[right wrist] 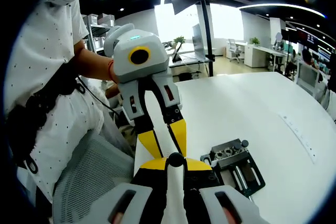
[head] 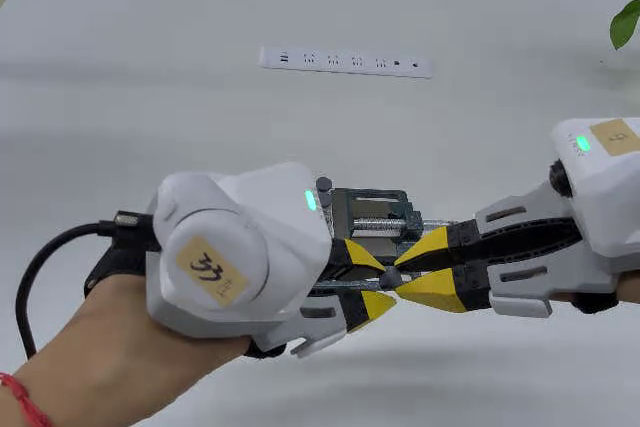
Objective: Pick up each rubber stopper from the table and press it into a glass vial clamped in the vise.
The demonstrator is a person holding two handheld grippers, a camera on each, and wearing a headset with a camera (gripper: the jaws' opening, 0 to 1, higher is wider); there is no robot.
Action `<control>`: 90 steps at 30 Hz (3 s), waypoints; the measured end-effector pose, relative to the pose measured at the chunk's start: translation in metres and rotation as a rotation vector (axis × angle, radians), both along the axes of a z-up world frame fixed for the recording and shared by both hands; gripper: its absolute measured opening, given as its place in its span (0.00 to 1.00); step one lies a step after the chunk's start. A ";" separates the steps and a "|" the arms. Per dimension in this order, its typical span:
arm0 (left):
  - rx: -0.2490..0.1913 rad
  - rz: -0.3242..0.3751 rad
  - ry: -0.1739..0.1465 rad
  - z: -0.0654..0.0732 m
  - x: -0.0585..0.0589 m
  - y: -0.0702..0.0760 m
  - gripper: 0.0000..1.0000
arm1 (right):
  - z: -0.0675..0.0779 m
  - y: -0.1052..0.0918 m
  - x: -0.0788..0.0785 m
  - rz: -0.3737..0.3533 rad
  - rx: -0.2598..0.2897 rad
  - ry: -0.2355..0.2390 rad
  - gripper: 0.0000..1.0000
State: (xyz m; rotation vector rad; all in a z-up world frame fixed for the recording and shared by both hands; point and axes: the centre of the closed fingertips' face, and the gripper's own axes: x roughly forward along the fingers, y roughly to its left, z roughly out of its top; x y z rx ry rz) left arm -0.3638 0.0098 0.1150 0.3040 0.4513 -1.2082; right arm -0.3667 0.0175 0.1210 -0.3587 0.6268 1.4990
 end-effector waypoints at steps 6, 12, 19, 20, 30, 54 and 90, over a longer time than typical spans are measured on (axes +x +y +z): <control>-0.008 0.017 0.002 -0.003 -0.001 0.009 0.17 | 0.004 0.003 0.005 0.002 -0.008 -0.003 0.05; -0.029 0.059 -0.015 -0.001 0.003 0.020 0.23 | 0.006 0.007 0.012 0.005 -0.027 -0.009 0.05; -0.041 0.135 -0.014 -0.009 0.010 0.043 0.32 | 0.007 0.018 0.023 0.011 -0.068 -0.030 0.05; -0.039 0.144 -0.013 -0.010 0.012 0.046 0.34 | 0.006 0.018 0.026 0.010 -0.079 -0.035 0.05; -0.058 0.238 -0.022 -0.021 0.023 0.082 0.46 | -0.006 0.029 0.056 -0.002 -0.186 -0.071 0.05; -0.108 0.283 -0.033 -0.033 0.026 0.105 0.66 | -0.054 0.052 0.104 0.102 -0.450 -0.144 0.05; -0.148 0.255 -0.015 -0.042 0.019 0.101 0.70 | -0.094 0.046 0.106 0.233 -0.633 -0.206 0.05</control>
